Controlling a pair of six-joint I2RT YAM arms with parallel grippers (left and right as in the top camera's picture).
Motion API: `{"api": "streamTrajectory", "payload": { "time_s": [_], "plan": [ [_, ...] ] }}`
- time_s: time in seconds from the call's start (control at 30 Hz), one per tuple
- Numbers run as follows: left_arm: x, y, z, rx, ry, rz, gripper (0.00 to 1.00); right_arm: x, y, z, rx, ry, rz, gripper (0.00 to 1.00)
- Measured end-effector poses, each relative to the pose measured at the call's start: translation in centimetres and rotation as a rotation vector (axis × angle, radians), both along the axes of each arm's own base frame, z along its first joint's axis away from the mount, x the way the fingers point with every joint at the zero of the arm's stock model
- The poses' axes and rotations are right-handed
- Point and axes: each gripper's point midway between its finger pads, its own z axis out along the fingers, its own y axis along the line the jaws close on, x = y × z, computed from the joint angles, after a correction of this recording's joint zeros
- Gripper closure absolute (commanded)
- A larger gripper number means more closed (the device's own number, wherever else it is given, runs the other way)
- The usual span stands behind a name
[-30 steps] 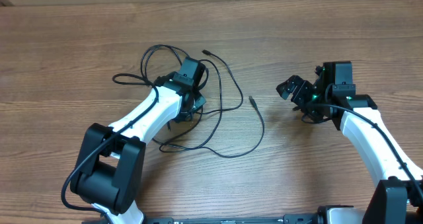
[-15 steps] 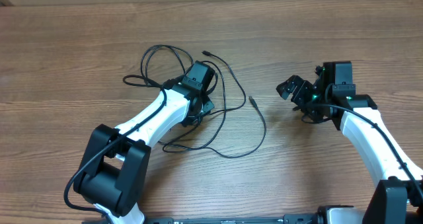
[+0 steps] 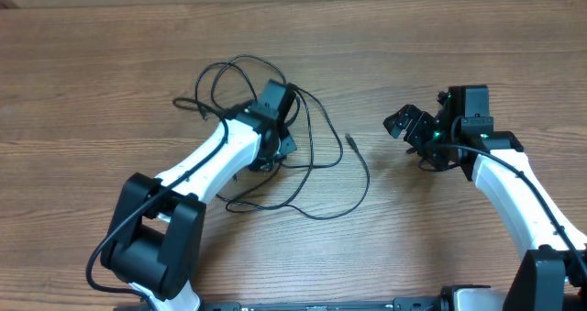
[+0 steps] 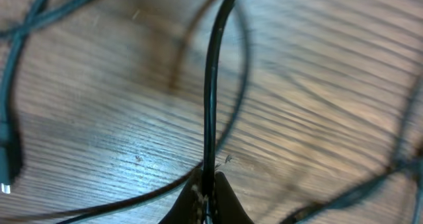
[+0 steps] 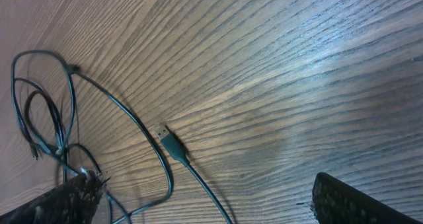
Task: Untangle cables
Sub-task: 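Lift the held black cable with the left gripper up and leftward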
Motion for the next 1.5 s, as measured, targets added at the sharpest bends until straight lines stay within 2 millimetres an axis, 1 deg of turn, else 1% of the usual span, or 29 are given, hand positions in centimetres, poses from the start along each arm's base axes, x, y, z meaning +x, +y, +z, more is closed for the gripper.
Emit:
{"api": "streamTrajectory", "payload": {
  "time_s": [0.1,0.23,0.3,0.43,0.73,0.83,0.97,1.1,1.17,1.23,1.33,1.5],
  "plan": [
    [1.1,-0.5,3.1,0.000,-0.060,-0.114,0.96,0.0,0.0,0.0,0.000,0.000,0.000,0.00],
    [3.0,-1.6,9.3,-0.010,-0.206,-0.267,0.96,0.0,0.0,0.0,0.001,0.000,0.000,0.00],
    [4.0,-2.1,13.1,-0.015,-0.308,-0.335,0.96,0.0,0.0,0.0,0.000,0.000,0.001,0.00],
    [5.5,-2.4,19.3,-0.001,-0.480,-0.400,0.96,0.0,0.0,0.0,0.000,0.000,0.000,0.00],
    [7.9,-0.7,29.1,0.117,-0.751,-0.365,0.96,0.0,0.0,0.0,0.000,0.000,0.000,0.00],
    [8.3,-0.1,32.0,0.145,-0.829,-0.340,0.96,0.0,0.0,0.0,0.000,0.000,0.001,0.00],
    [8.1,0.9,36.1,0.166,-0.928,-0.302,0.96,0.0,0.0,0.0,0.000,0.000,0.000,0.00],
    [6.8,1.9,40.5,0.159,-1.027,-0.262,0.96,0.0,0.0,0.0,0.000,0.000,0.000,0.00],
    [6.2,2.4,42.0,0.153,-1.063,-0.247,0.96,0.0,0.0,0.0,0.000,-0.001,0.000,0.00],
    [5.3,2.8,43.5,0.144,-1.099,-0.235,0.96,0.0,0.0,0.0,0.000,0.000,0.000,0.00],
    [4.0,3.5,45.2,0.134,-1.140,-0.220,0.96,0.0,0.0,0.0,0.000,0.000,0.000,0.00],
    [1.9,4.7,47.5,0.131,-1.199,-0.209,0.96,0.0,0.0,0.0,0.000,-0.001,0.000,0.00]
  ]
}}
